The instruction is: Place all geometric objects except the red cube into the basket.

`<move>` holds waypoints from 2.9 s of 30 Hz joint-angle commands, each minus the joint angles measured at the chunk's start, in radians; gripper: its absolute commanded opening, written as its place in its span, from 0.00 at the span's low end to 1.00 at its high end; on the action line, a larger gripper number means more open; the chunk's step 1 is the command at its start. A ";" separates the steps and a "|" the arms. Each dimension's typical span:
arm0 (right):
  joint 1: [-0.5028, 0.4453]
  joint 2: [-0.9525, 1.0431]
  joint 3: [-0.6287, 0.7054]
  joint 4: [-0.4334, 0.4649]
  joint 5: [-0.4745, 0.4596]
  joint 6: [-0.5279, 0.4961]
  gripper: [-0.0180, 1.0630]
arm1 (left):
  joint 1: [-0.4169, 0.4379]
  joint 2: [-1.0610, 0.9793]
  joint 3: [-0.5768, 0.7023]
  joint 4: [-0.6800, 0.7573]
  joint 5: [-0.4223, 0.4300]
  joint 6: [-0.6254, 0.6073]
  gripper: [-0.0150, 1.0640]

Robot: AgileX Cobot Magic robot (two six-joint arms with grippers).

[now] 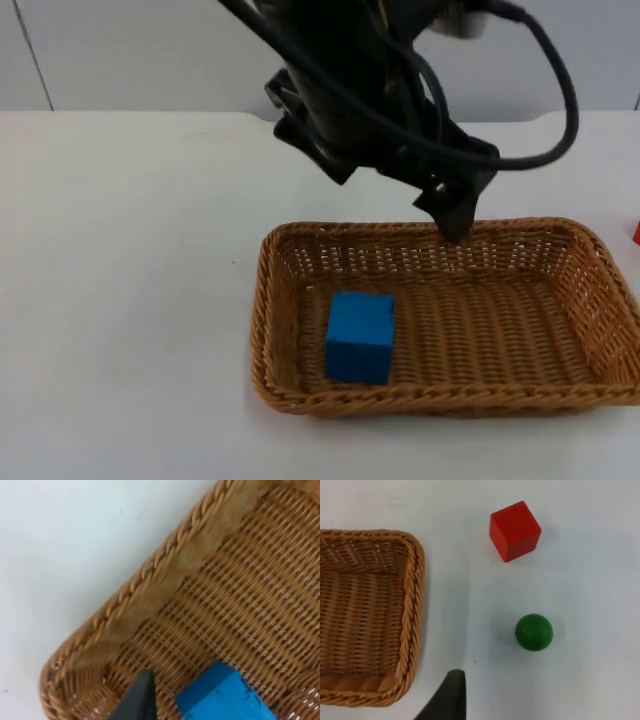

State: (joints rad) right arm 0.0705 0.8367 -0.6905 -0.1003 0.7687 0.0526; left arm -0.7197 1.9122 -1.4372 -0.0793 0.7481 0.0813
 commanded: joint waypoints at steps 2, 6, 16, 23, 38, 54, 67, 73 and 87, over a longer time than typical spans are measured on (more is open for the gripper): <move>-0.005 -0.004 0.000 -0.003 -0.005 0.004 0.99 | 0.000 -0.021 -0.003 0.016 0.027 0.000 0.99; -0.005 -0.004 0.000 -0.003 -0.005 0.004 0.99 | 0.013 -0.023 -0.003 -0.002 0.066 0.000 0.99; -0.005 -0.004 0.000 -0.003 -0.003 0.004 0.99 | 0.175 -0.122 0.074 -0.050 0.069 0.000 0.99; -0.005 -0.004 0.000 -0.003 -0.003 0.004 0.99 | 0.361 -0.340 0.353 -0.105 -0.044 0.000 0.99; -0.005 -0.004 0.000 0.019 -0.007 0.004 0.99 | 0.682 -0.708 0.673 -0.115 -0.080 -0.008 0.99; -0.005 -0.004 0.000 0.023 0.021 -0.038 0.99 | 0.697 -0.863 0.697 -0.111 -0.022 0.020 0.99; -0.005 0.216 -0.086 0.021 0.102 -0.046 0.99 | 0.697 -0.863 0.697 -0.111 -0.019 0.027 0.99; -0.005 0.442 -0.180 0.026 0.088 -0.066 0.99 | 0.697 -0.863 0.697 -0.111 -0.019 0.027 0.99; -0.156 0.789 -0.213 0.128 -0.120 -0.276 0.99 | 0.697 -0.863 0.697 -0.104 -0.015 0.027 0.99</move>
State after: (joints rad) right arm -0.0771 1.6042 -0.8963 0.0151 0.6805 -0.1875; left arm -0.0263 1.0586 -0.7446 -0.1850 0.7325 0.1064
